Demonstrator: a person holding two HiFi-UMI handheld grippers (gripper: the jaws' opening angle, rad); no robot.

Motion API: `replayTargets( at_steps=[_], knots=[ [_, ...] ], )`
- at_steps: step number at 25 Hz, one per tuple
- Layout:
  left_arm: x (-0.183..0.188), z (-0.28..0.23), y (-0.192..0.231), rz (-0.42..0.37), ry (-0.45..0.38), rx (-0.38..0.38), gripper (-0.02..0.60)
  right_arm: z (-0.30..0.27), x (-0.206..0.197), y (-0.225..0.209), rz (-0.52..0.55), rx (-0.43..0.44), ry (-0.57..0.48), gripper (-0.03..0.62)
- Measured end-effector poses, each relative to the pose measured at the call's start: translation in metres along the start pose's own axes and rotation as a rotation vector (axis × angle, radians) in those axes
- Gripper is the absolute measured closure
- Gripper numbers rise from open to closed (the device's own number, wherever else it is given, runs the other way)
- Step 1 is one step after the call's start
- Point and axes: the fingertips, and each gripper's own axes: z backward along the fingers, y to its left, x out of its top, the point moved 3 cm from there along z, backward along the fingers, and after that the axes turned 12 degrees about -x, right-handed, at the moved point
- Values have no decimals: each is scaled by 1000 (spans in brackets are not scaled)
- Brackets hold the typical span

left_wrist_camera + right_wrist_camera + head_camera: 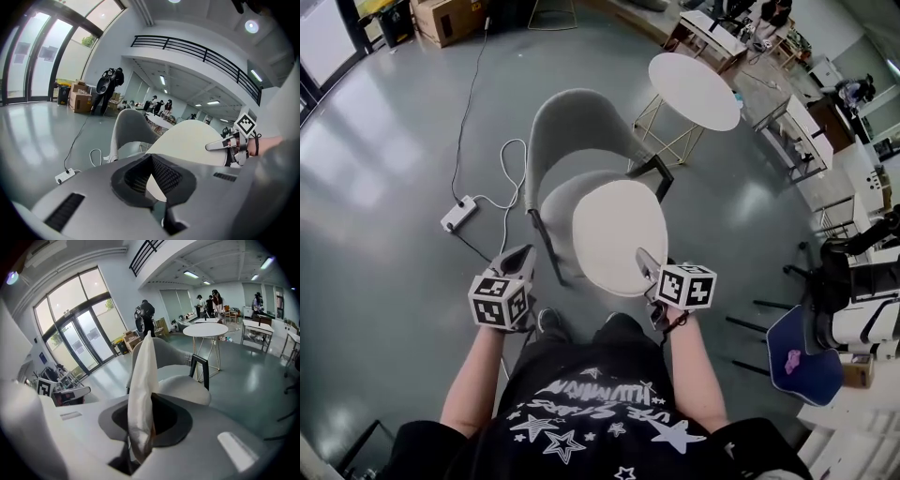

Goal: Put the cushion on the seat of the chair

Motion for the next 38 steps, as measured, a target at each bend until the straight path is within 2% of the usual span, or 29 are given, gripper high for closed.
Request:
replayTargets(
  at_steps=[5, 12, 22, 31, 38],
  knots=[
    [-2, -12, 8, 20, -2, 43, 574, -31, 15, -4, 25, 43, 28, 539],
    [-6, -4, 15, 103, -23, 187, 574, -77, 35, 12, 85, 179, 119, 539],
    [-7, -51, 2, 167, -12, 335, 574, -143, 49, -10, 79, 328, 241, 537],
    [-22, -97, -9, 201, 41, 380, 574, -195, 31, -57, 68, 307, 319, 539],
    [-50, -139, -9, 234, 88, 380, 574, -245, 19, -107, 56, 236, 329, 536]
  ],
)
